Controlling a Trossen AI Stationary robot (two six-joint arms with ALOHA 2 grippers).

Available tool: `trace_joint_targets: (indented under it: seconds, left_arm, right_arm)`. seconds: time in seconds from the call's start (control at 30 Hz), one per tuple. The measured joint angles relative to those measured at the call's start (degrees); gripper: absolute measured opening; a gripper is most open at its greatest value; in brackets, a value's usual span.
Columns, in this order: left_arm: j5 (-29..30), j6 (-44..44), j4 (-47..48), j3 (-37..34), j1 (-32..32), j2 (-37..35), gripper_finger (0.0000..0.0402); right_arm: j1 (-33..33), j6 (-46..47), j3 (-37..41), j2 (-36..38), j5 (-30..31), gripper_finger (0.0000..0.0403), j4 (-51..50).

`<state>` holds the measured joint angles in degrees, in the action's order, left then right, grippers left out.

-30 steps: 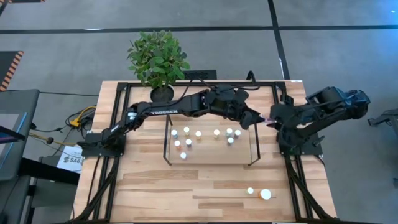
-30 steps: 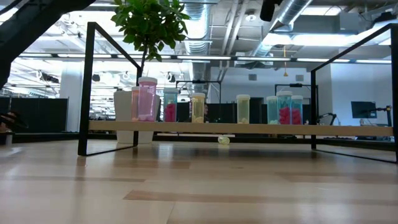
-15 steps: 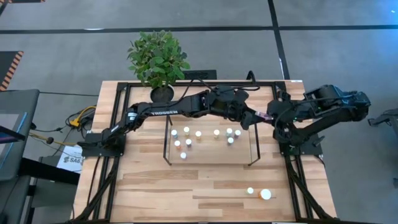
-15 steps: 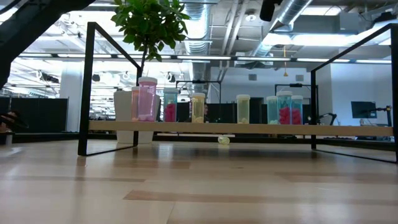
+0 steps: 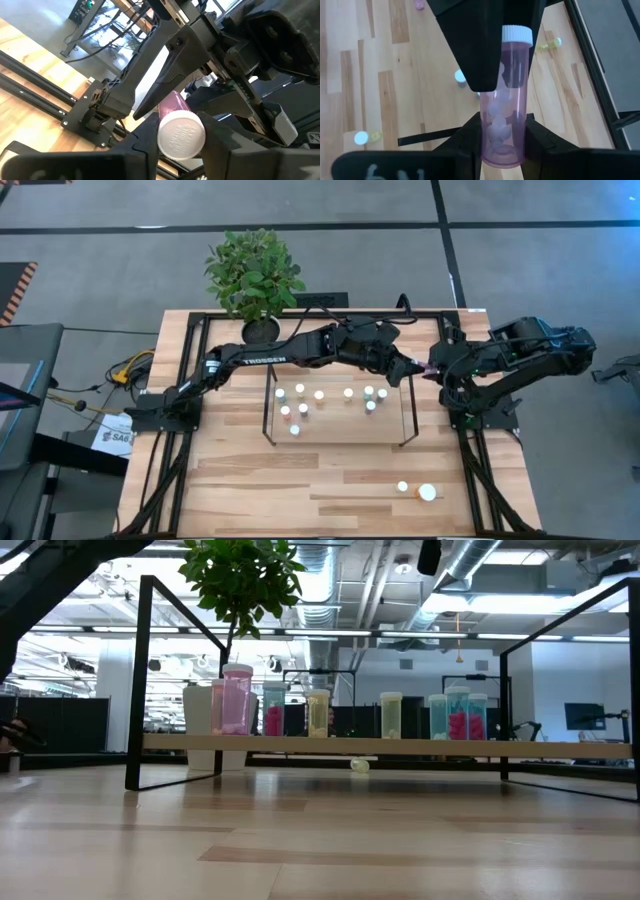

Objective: Pick and place medicine bottles onto shelf by color
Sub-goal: Put the pink pill bottle on the shelf

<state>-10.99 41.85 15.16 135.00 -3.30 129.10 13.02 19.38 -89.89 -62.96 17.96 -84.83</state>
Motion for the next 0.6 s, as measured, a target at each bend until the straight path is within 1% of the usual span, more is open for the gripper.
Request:
trace_joint_targets:
  seconds: [0.07, 0.13, 0.27, 0.43, 0.6]
  left_arm:
    - [-0.2, 0.2, 0.0, 0.0, 0.0, 0.0, 0.0082]
    - [-0.2, 0.2, 0.0, 0.0, 0.0, 0.0, 0.0081]
    - [-0.3, 0.5, 0.0, 0.0, 0.0, 0.0, 0.0097]
    - [-1.0, 0.8, 0.0, 0.0, 0.0, 0.0, 0.0102]
    - [-2.2, 0.9, 0.6, 0.0, -0.1, 0.0, 0.0091]
  right_arm:
    - [0.0, 0.0, 0.0, 0.0, -0.1, 0.0108, -0.1]
    - [0.0, 0.0, 0.0, 0.0, -0.2, 0.0109, -0.1]
    - [0.0, 0.1, 0.0, 0.0, -0.2, 0.0127, 0.0]
    - [0.0, 0.2, -0.6, -0.1, -3.1, 0.0183, -0.5]
    - [0.0, 0.3, -5.5, -0.5, -5.9, 0.0240, -2.6]
